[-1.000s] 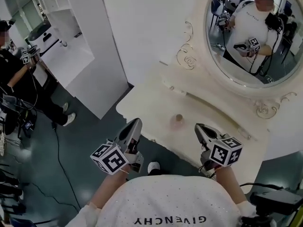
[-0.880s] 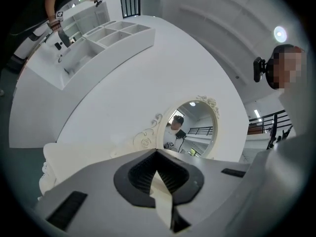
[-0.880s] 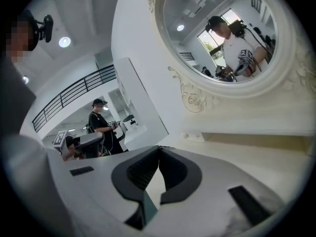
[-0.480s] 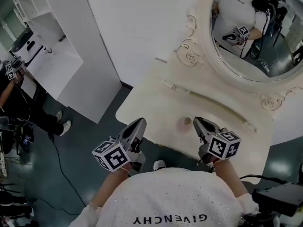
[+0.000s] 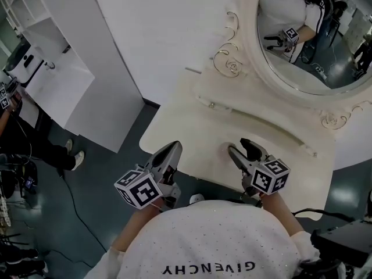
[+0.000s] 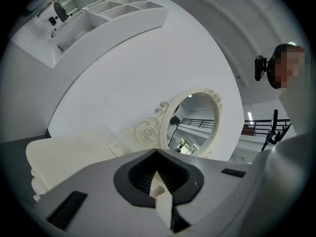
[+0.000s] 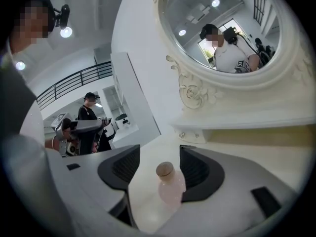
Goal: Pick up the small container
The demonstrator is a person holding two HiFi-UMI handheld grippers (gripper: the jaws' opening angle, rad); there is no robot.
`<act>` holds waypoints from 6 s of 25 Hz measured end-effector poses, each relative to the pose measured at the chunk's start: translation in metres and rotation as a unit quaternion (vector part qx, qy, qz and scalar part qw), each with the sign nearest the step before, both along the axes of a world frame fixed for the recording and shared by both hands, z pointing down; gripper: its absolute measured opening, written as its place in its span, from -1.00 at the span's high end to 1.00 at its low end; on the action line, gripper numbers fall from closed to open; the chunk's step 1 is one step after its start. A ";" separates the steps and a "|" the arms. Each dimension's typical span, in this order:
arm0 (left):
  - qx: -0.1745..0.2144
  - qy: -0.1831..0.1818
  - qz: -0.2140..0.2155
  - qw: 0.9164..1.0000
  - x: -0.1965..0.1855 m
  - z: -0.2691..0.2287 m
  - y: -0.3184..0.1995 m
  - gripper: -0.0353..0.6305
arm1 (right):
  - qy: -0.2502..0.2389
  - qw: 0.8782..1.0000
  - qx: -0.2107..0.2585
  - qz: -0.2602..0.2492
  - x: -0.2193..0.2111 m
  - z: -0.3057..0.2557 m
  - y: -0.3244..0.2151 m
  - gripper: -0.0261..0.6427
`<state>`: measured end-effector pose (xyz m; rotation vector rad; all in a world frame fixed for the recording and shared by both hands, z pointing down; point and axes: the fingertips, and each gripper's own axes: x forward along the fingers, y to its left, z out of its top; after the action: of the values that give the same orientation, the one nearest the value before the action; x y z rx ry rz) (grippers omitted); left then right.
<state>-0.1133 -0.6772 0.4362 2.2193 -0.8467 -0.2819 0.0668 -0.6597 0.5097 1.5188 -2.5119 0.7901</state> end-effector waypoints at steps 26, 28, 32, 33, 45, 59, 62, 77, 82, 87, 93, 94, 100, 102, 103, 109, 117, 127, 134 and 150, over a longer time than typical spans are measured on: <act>-0.020 0.000 -0.028 0.999 -0.023 0.019 -0.008 0.89 | 0.135 0.990 -0.034 -0.013 -0.006 0.077 -0.016 0.15; -0.018 -0.001 -0.028 0.999 -0.022 0.019 -0.009 0.89 | 0.118 0.992 -0.034 -0.014 -0.005 0.078 -0.016 0.10; -0.013 -0.002 -0.032 0.999 -0.026 0.018 -0.013 0.89 | 0.139 0.990 -0.027 -0.015 -0.006 0.076 -0.019 0.12; -0.012 -0.004 -0.033 0.999 -0.027 0.019 -0.014 0.89 | 0.153 0.988 -0.020 -0.020 -0.008 0.076 -0.018 0.14; -0.005 0.011 -0.020 1.000 -0.018 0.016 -0.016 0.89 | 0.180 0.983 0.000 -0.037 -0.013 0.073 -0.015 0.21; -0.019 0.005 -0.033 0.999 -0.025 0.025 -0.001 0.89 | 0.206 0.977 0.024 -0.041 -0.015 0.064 -0.014 0.51; -0.026 0.008 -0.042 0.999 -0.030 0.024 0.002 0.89 | 0.203 0.977 0.029 -0.052 -0.016 0.063 -0.014 0.51; -0.025 -0.022 -0.054 0.998 -0.034 0.038 0.011 0.89 | 0.227 0.971 -0.008 -0.076 -0.016 0.067 -0.013 0.52; -0.015 -0.027 -0.052 0.998 -0.034 0.032 0.011 0.89 | 0.213 0.975 -0.003 -0.058 -0.017 0.063 -0.011 0.52; -0.012 -0.032 -0.048 0.998 -0.029 0.028 0.015 0.89 | 0.163 0.986 -0.006 -0.041 -0.014 0.050 -0.008 0.53; -0.001 -0.045 -0.031 0.999 -0.013 0.023 0.019 0.89 | 0.126 0.992 0.016 -0.022 -0.006 0.023 -0.010 0.53; -0.002 -0.046 -0.028 0.999 -0.010 0.022 0.020 0.89 | 0.120 0.992 0.021 -0.016 -0.004 0.017 -0.009 0.53; 0.001 -0.055 0.001 0.998 0.016 0.020 0.026 0.89 | 0.077 0.995 0.066 0.015 0.014 -0.033 -0.001 0.53; 0.000 -0.056 0.016 0.998 0.033 0.021 0.030 0.89 | 0.071 0.994 0.084 0.019 0.022 -0.050 0.005 0.53; -0.001 -0.057 0.025 0.998 0.043 0.022 0.034 0.89 | 0.066 0.993 0.091 0.022 0.027 -0.057 0.009 0.53; -0.005 -0.060 0.076 0.995 0.107 0.021 0.060 0.89 | 0.044 0.992 0.111 0.035 0.065 -0.095 0.047 0.53; 0.016 -0.073 0.101 0.992 0.174 0.009 0.109 0.89 | 0.013 0.990 0.135 0.048 0.122 -0.122 0.102 0.53; 0.028 -0.085 0.095 0.991 0.245 0.005 0.191 0.89 | -0.001 0.986 0.165 0.033 0.186 -0.134 0.177 0.53; 0.062 -0.084 0.069 0.992 0.287 -0.003 0.249 0.89 | 0.009 0.983 0.181 0.014 0.228 -0.128 0.233 0.53; 0.084 -0.095 0.016 0.992 0.311 -0.010 0.337 0.89 | 0.020 0.983 0.178 -0.032 0.256 -0.115 0.316 0.53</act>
<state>0.1979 -0.3402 0.4264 2.4431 -0.9168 -0.1329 0.3229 -0.3435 0.3946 1.5172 -2.7667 0.3068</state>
